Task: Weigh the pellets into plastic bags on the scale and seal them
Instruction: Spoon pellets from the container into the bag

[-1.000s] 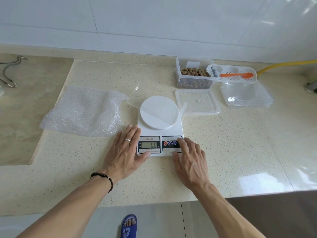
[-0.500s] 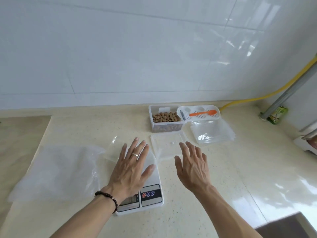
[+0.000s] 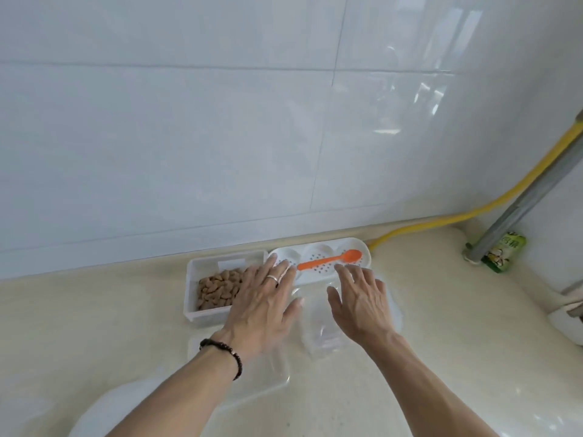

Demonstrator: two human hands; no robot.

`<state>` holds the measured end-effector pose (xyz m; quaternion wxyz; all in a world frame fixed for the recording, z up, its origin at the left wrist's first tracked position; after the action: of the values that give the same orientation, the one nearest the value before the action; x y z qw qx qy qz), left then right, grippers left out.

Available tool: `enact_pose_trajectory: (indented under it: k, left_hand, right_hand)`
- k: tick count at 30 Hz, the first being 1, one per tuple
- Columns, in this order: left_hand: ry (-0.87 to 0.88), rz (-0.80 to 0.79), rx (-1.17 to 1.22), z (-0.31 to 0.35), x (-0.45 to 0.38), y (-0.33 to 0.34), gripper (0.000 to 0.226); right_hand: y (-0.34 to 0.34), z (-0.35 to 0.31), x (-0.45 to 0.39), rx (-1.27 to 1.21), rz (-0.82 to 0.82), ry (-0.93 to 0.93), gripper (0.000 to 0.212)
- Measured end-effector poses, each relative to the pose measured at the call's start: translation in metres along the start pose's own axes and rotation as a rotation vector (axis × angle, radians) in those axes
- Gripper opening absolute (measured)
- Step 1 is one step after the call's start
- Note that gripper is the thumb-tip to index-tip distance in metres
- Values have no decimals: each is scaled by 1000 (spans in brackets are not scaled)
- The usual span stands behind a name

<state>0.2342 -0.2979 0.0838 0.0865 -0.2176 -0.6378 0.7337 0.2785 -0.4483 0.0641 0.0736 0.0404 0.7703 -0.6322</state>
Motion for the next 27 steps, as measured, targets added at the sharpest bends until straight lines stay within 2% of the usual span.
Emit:
enact_pose_trajectory:
  k: [4,8,12,17,19,23,25,27]
  left_hand:
    - [-74,-71,79,-3,-67,35,70]
    - [-159,-137,30,-19,-96,75,51]
    - [-214,-217,11,-29,-108,100,47]
    - [-232,-242,2,-33,-112,111,41]
    - [-231,-220,8,-32,-115,108,38]
    - [-239,-83,85,-31,-121,85,31]
    - [-289,1,215,-33,-120,69,26]
    - [-400,72,456,-41,-114,57,22]
  right_hand:
    - [33,25,-63,37,-51,-88,35]
    - [66,21,-103,70,-156,-197,37]
    - [87,10,-123,110,-189,-314,28]
    - [105,2,-128,186,-265,-411,26]
    - [99,0,-128,163,-195,-428,19]
    - [73,-2,-127,77,-33,-429,27]
    - [51,-8,-124,-22,38,-446,25]
    - [29,-10,-122,-98,122,-434,22]
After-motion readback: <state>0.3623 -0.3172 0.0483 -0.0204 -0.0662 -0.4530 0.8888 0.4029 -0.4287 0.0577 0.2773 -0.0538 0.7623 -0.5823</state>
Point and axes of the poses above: each hand's wrist, its own x-axis away from the middle knuckle, its own y-axis out of the palm, z = x × y, the point moved 10 cm from there along -x, towards the middle knuckle, and after that the axes turned 10 degrees about y, right-handed, at the moved point
